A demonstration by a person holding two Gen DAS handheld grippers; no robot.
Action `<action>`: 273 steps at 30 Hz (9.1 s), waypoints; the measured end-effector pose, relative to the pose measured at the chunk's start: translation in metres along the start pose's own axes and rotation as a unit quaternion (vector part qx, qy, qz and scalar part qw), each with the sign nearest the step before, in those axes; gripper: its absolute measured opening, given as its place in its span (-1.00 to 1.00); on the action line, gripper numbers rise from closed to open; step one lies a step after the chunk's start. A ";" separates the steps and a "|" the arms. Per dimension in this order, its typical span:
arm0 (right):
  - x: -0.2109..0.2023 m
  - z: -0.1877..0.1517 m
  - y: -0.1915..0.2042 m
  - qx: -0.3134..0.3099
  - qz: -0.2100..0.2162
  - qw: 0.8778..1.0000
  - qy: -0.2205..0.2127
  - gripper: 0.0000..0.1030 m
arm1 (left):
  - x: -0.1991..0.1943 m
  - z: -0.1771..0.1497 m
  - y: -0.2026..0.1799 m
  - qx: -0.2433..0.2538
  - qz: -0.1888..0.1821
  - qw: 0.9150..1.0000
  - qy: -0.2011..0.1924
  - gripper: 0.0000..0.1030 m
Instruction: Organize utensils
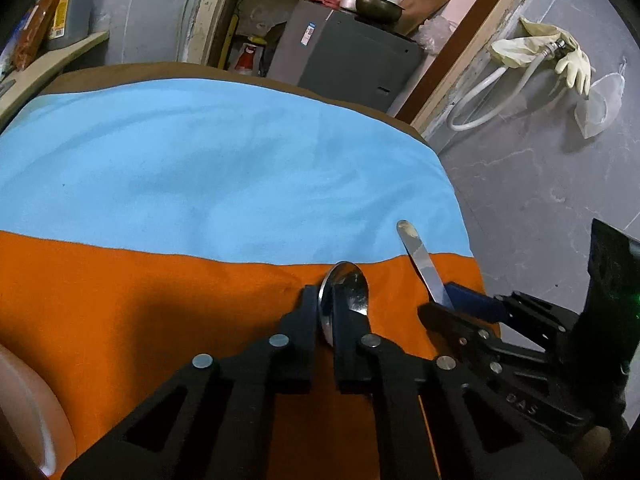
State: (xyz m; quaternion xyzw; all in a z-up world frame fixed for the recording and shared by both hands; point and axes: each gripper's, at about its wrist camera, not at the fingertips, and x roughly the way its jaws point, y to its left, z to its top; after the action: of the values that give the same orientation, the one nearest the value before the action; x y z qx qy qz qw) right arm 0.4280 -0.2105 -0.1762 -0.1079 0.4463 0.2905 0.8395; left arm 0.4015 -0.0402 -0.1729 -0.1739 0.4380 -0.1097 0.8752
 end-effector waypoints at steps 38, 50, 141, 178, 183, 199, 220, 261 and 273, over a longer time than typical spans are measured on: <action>-0.112 -0.039 0.053 0.054 0.137 0.949 -0.280 -0.69 | -0.161 -0.085 -0.036 0.072 0.080 0.957 -0.271 -0.98; -0.154 0.031 0.141 0.055 0.222 0.884 -0.408 -0.69 | -0.272 -0.062 0.021 0.043 0.114 0.934 -0.335 -0.98; -0.324 -0.120 0.173 0.098 -0.068 0.947 -0.299 1.00 | -0.372 -0.181 -0.017 0.060 0.178 0.940 -0.283 0.88; -0.337 -0.174 0.193 0.094 -0.080 0.953 -0.277 1.00 | -0.385 -0.232 -0.024 0.064 0.184 0.939 -0.283 0.88; -0.336 -0.174 0.192 0.094 -0.081 0.953 -0.275 1.00 | -0.386 -0.233 -0.028 0.067 0.187 0.938 -0.285 0.88; -0.333 -0.172 0.194 0.094 -0.081 0.953 -0.275 1.00 | -0.391 -0.233 -0.029 0.069 0.188 0.936 -0.290 0.88; -0.332 -0.171 0.195 0.094 -0.081 0.953 -0.275 1.00 | -0.394 -0.232 -0.033 0.070 0.187 0.935 -0.291 0.88; -0.332 -0.171 0.196 0.094 -0.082 0.953 -0.275 1.00 | -0.392 -0.233 -0.034 0.070 0.188 0.935 -0.293 0.88; -0.331 -0.170 0.197 0.092 -0.084 0.953 -0.275 1.00 | -0.392 -0.233 -0.034 0.069 0.188 0.935 -0.292 0.88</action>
State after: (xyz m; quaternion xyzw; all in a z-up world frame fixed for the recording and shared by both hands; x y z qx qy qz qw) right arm 0.0523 -0.2557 0.0098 0.0164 0.2120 0.1948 0.9575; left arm -0.0199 0.0153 -0.0034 -0.0516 0.1797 0.0827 0.9789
